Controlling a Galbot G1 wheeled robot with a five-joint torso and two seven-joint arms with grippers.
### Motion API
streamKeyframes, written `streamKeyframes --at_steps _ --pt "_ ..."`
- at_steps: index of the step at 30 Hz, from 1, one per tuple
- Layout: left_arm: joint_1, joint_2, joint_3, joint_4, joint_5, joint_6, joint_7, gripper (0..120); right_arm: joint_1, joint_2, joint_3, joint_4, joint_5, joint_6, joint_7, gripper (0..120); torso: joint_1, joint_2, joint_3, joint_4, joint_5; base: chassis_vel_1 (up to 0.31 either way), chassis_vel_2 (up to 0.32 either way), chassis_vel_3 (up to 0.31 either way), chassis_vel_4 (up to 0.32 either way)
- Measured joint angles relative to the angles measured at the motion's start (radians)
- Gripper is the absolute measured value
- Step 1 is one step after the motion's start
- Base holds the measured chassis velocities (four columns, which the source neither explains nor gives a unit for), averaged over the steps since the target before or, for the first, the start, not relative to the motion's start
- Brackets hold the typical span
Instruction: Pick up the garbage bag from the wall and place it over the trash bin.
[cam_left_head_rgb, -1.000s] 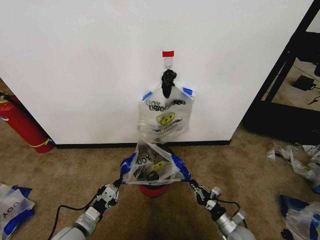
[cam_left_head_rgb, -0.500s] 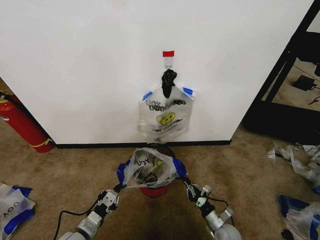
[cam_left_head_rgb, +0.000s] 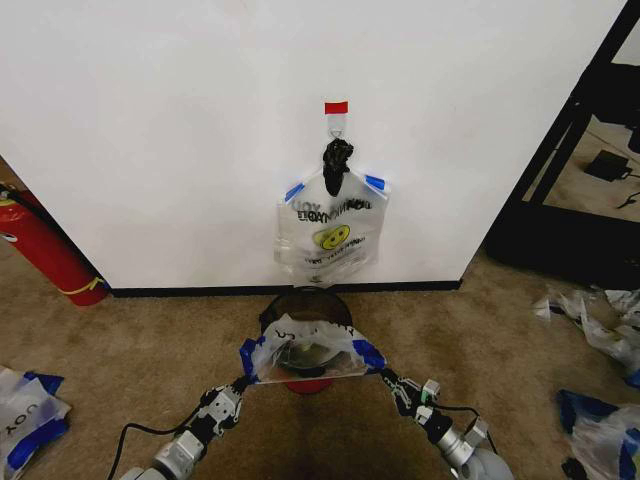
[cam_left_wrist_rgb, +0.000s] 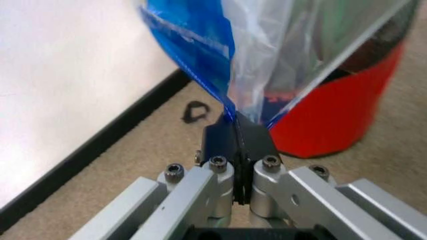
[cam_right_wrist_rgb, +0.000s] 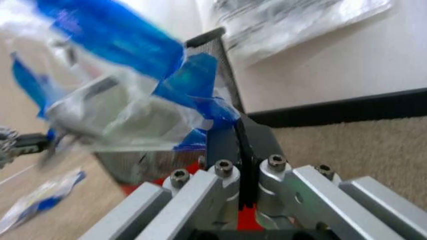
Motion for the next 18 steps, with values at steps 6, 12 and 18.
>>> streamKeyframes --at_steps 6,12,18 --pt "-0.024 -0.003 -0.004 0.001 -0.023 0.015 -0.007 0 0.016 0.018 -0.014 0.032 0.032 0.009 0.042 0 0.000 0.000 0.000 -0.0001 0.0000 0.000 0.000 0.000 0.000" --pt "0.003 0.006 -0.011 0.007 -0.009 0.021 0.019 0 0.013 0.013 -0.010 0.056 0.033 -0.014 0.072 0 0.000 0.000 0.000 0.0002 0.0001 0.000 0.000 0.000 0.000" --pt "0.026 0.009 -0.019 -0.006 0.000 -0.007 0.033 0 -0.041 -0.030 0.027 0.106 -0.052 -0.084 0.110 3 0.000 0.000 0.000 -0.0003 -0.0001 0.000 0.000 0.000 0.000"
